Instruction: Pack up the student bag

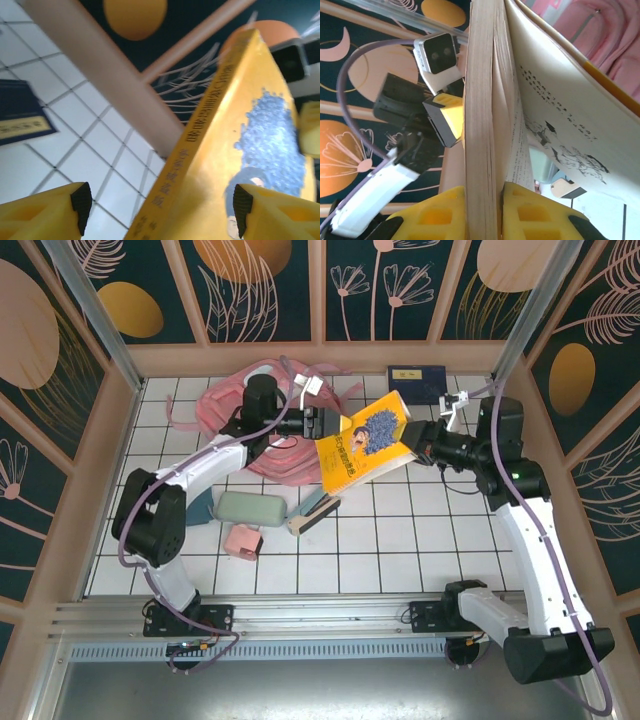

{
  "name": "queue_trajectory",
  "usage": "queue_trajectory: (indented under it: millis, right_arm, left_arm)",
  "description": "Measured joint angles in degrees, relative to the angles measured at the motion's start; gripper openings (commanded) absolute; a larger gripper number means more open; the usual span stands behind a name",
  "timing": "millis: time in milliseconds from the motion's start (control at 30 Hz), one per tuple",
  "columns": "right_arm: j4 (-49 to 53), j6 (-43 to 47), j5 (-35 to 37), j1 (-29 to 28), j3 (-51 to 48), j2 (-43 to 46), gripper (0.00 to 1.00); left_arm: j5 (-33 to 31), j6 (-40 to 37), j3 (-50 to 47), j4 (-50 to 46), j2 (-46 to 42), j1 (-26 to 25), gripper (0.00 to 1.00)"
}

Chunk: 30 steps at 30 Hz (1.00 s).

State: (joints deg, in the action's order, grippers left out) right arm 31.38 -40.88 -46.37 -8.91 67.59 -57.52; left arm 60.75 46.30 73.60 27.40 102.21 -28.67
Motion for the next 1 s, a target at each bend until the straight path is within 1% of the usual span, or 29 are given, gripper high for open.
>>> queue_trajectory:
  millis: [167,267,333,433,500,567,700,733,767,800,833,900,933,1000]
  right_arm:
    - [-0.26,-1.38,-1.55,0.59,0.44,0.17,0.19]
    - [-0.94,-2.14,-1.97,1.49,0.70,0.20,0.19]
    - [-1.66,-2.99,-2.19,1.95,0.70,0.22,0.19]
    - [-2.56,-3.52,-2.14,2.47,0.70,0.22,0.19]
    - [-2.97,-4.20,-2.14,3.04,0.70,0.22,0.19]
    - [-3.37,-4.76,-1.99,3.50,0.66,0.22,0.19]
    - [-4.63,-5.42,-1.38,3.74,0.04,0.22,0.20]
    - [-4.87,-5.55,-1.16,3.74,-0.07,0.22,0.23]
    - [-5.05,-5.62,-0.96,3.74,-0.17,0.22,0.28]
    - [-5.07,-5.66,-0.44,3.74,-0.22,0.22,0.36]
    - [-5.07,-5.81,0.44,3.76,-0.26,0.24,0.46]
    - [-5.14,-5.81,1.92,4.22,-0.26,0.24,0.59]
    - [-5.35,-5.92,2.45,4.39,-0.26,0.26,0.64]
    - [-5.95,-6.12,2.62,4.46,-0.26,0.37,0.71]
  left_arm:
    - [5.44,12.22,-4.44,17.00,0.72,-0.15,0.67]
    - [6.67,16.72,-5.60,23.04,0.72,-0.57,0.64]
    - [7.17,19.12,-5.97,25.92,0.98,-1.18,0.58]
    - [7.98,23.26,-6.38,30.71,2.10,-2.54,0.47]
    - [8.26,26.27,-6.75,33.90,3.06,-3.06,0.36]
    - [8.26,28.92,-6.99,36.85,4.04,-3.26,0.24]
    - [8.20,33.99,-7.32,42.88,5.22,-3.15,0.04]
    - [8.17,35.34,-7.37,44.13,5.55,-3.10,0.00]
    - [8.04,36.54,-7.41,45.33,5.88,-3.10,0.00]
    - [7.96,37.38,-7.41,46.31,6.21,-3.13,0.00]
    - [7.82,38.25,-7.41,47.36,6.56,-3.13,0.00]
    - [7.82,39.30,-7.45,48.98,7.10,-3.10,0.00]
    - [7.89,39.71,-7.52,49.68,7.39,-3.13,0.00]
    - [7.85,41.07,-7.63,51.45,8.00,-3.15,0.00]
